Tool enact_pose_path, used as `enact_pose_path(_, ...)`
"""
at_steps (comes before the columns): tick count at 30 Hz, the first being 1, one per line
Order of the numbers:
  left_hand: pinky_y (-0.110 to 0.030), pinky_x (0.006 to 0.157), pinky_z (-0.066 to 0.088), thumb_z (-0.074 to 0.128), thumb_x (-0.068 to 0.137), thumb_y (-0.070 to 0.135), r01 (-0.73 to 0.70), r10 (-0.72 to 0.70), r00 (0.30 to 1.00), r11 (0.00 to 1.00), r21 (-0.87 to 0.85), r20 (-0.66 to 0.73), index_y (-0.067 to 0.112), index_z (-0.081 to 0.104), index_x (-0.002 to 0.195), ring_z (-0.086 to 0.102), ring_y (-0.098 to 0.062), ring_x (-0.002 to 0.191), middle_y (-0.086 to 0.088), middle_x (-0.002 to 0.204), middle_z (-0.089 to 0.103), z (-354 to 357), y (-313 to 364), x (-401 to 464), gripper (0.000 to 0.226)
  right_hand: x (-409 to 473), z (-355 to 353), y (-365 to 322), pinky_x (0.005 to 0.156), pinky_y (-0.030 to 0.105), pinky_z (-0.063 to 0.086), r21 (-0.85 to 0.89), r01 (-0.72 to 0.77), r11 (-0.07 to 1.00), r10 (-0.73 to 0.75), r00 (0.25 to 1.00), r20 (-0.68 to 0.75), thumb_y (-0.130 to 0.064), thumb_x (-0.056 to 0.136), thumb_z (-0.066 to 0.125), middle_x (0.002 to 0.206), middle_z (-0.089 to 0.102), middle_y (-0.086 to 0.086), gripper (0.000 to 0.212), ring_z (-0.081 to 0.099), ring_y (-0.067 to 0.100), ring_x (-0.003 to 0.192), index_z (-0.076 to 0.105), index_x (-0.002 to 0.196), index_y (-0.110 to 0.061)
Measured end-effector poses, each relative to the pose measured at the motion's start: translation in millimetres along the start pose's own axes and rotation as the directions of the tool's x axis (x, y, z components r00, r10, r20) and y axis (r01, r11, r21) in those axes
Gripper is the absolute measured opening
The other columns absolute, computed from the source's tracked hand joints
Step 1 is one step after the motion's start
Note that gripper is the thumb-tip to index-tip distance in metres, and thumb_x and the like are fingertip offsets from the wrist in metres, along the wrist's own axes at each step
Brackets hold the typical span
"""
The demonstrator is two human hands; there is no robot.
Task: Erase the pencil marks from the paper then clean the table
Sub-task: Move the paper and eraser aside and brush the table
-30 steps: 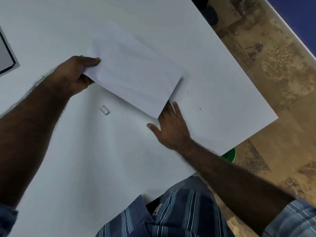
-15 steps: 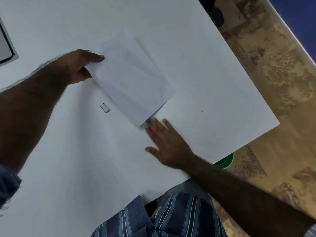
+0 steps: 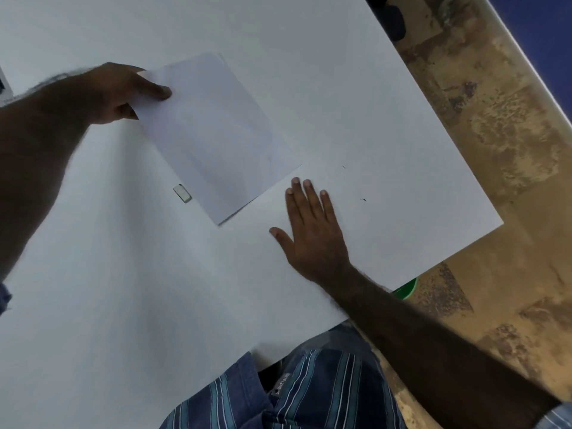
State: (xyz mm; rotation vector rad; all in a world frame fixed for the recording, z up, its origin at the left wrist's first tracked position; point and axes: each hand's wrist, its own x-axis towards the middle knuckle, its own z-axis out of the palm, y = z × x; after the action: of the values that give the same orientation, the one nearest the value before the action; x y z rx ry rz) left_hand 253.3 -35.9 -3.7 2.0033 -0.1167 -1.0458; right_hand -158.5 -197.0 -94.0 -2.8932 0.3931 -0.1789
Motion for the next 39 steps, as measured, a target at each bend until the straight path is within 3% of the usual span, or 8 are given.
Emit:
enact_pose_path(3, -0.025, 0.076, 0.063, 0.082, 0.085, 0.017, -0.04, 0.046, 0.997, 0.993, 0.11, -0.057, 0.01, 0.069, 0.125, 0.073, -0.018, 0.099, -0.005, 0.117, 0.074, 9, 3, -1, 0.043, -1, -1, -4, 0.131, 0.057, 0.02, 0.014, -0.093, 0.996, 0.093, 0.996, 0.012, -0.058, 0.113, 0.039, 0.176, 0.018, 0.02, 0.081, 0.012, 0.032, 0.166, 0.032, 0.163, 0.005)
enact_pose_path(8, -0.019, 0.063, 0.062, 0.09, 0.077, 0.03, -0.086, 0.15, 0.979, 0.916, 0.391, -0.137, 0.016, 0.074, 0.115, 0.069, -0.019, 0.079, -0.009, 0.104, 0.073, 23, 5, 5, 0.044, 0, -1, -12, 0.131, 0.057, 0.021, -0.004, -0.035, 0.999, 0.035, 0.999, 0.037, -0.059, 0.113, 0.038, 0.176, 0.017, 0.019, 0.081, 0.011, 0.03, 0.166, 0.031, 0.164, 0.003)
enact_pose_path(13, -0.039, 0.104, 0.045, 0.073, 0.087, 0.043, -0.057, 0.419, 0.848, 0.682, 0.729, -0.325, 0.017, 0.064, 0.125, 0.057, -0.031, 0.122, -0.012, 0.125, 0.066, 41, 5, -1, 0.046, 0, 0, -6, 0.131, 0.055, 0.023, -0.012, -0.038, 0.999, 0.039, 0.999, 0.024, -0.056, 0.113, 0.041, 0.176, 0.018, 0.02, 0.08, 0.012, 0.031, 0.166, 0.03, 0.164, 0.004)
enact_pose_path(16, -0.049, 0.11, 0.04, 0.064, 0.089, 0.05, -0.224, 0.534, 0.831, 0.578, 0.785, -0.156, 0.01, 0.057, 0.138, 0.05, -0.041, 0.13, -0.021, 0.14, 0.055, 83, -3, -27, 0.063, 1, -1, -8, 0.131, 0.056, 0.022, -0.029, -0.038, 0.999, 0.039, 0.999, 0.031, -0.057, 0.113, 0.041, 0.176, 0.016, 0.022, 0.081, 0.012, 0.033, 0.166, 0.029, 0.164, 0.005)
enact_pose_path(21, -0.052, 0.123, 0.022, 0.068, 0.088, 0.06, -0.358, 0.396, 0.901, 0.446, 0.82, 0.177, 0.018, 0.027, 0.162, 0.013, -0.035, 0.157, -0.016, 0.17, 0.014, 169, -28, -80, 0.094, 2, -2, -11, 0.131, 0.057, 0.02, -0.052, -0.05, 0.997, 0.054, 0.995, 0.086, -0.061, 0.112, 0.035, 0.177, 0.012, 0.022, 0.084, 0.007, 0.033, 0.166, 0.025, 0.166, 0.003)
enact_pose_path(24, -0.049, 0.128, 0.01, 0.065, 0.093, 0.055, -0.352, 0.3, 0.923, 0.407, 0.843, 0.241, 0.026, 0.006, 0.165, -0.011, -0.03, 0.159, -0.01, 0.171, -0.014, 189, -42, -93, 0.098, 2, -2, -9, 0.131, 0.055, 0.02, -0.055, -0.036, 0.998, 0.042, 0.994, 0.097, -0.062, 0.112, 0.035, 0.177, 0.012, 0.021, 0.084, 0.007, 0.032, 0.166, 0.025, 0.166, 0.002)
enact_pose_path(34, -0.048, 0.129, 0.007, 0.066, 0.093, 0.05, -0.285, 0.258, 0.95, 0.487, 0.825, 0.176, 0.026, 0.007, 0.165, -0.013, -0.029, 0.158, -0.009, 0.171, -0.016, 179, -50, -93, 0.096, -1, -14, 28, 0.131, 0.058, 0.019, -0.093, -0.105, 0.99, 0.111, 0.991, 0.067, -0.059, 0.113, 0.034, 0.177, 0.014, 0.021, 0.082, 0.008, 0.032, 0.166, 0.025, 0.166, 0.004)
enact_pose_path(39, -0.046, 0.129, 0.004, 0.066, 0.094, 0.049, -0.276, 0.231, 0.956, 0.489, 0.828, 0.182, 0.027, 0.003, 0.165, -0.016, -0.027, 0.158, -0.007, 0.17, -0.02, 177, -47, -93, 0.097, -1, -11, 4, 0.132, 0.055, 0.019, -0.004, 0.137, 0.991, -0.136, 0.982, 0.129, -0.062, 0.112, 0.035, 0.177, 0.016, 0.017, 0.083, 0.009, 0.028, 0.166, 0.027, 0.166, 0.0)
